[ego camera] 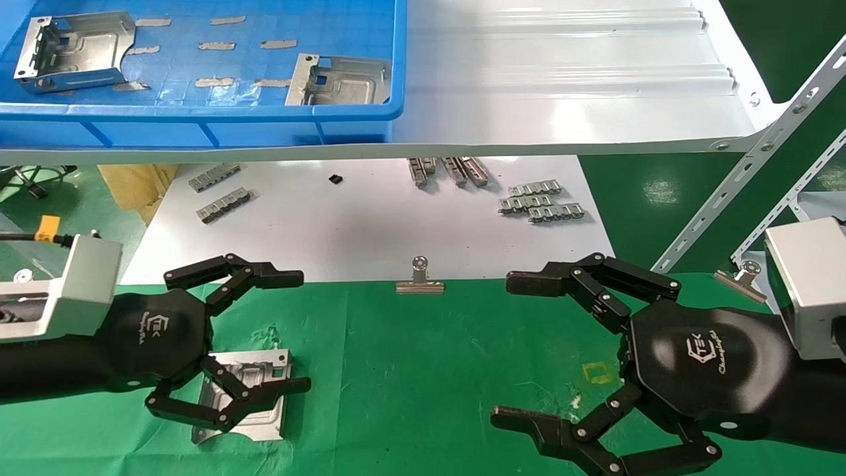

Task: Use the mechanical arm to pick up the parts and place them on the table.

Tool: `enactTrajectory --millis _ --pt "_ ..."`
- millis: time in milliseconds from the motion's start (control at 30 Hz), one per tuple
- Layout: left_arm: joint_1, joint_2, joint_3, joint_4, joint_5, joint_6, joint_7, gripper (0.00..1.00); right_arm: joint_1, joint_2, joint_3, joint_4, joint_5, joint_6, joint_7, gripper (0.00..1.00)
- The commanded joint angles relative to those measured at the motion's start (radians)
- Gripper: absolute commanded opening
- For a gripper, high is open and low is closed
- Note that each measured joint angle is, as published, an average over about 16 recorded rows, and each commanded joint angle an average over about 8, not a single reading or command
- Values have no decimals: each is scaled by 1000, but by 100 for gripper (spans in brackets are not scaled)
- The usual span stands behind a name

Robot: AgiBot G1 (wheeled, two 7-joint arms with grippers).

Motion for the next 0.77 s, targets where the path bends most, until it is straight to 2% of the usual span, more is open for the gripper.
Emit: enactTrajectory --millis 33,633,767 --pt "21 -4 -27 -31 -3 -4 -26 100 0 0 0 0 0 0 0 100" --pt "209 -43 -273 -318 -33 -37 -264 100 0 0 0 0 0 0 0 100" --pt "234 -48 -305 -355 -37 -41 -294 100 0 0 0 0 0 0 0 100"
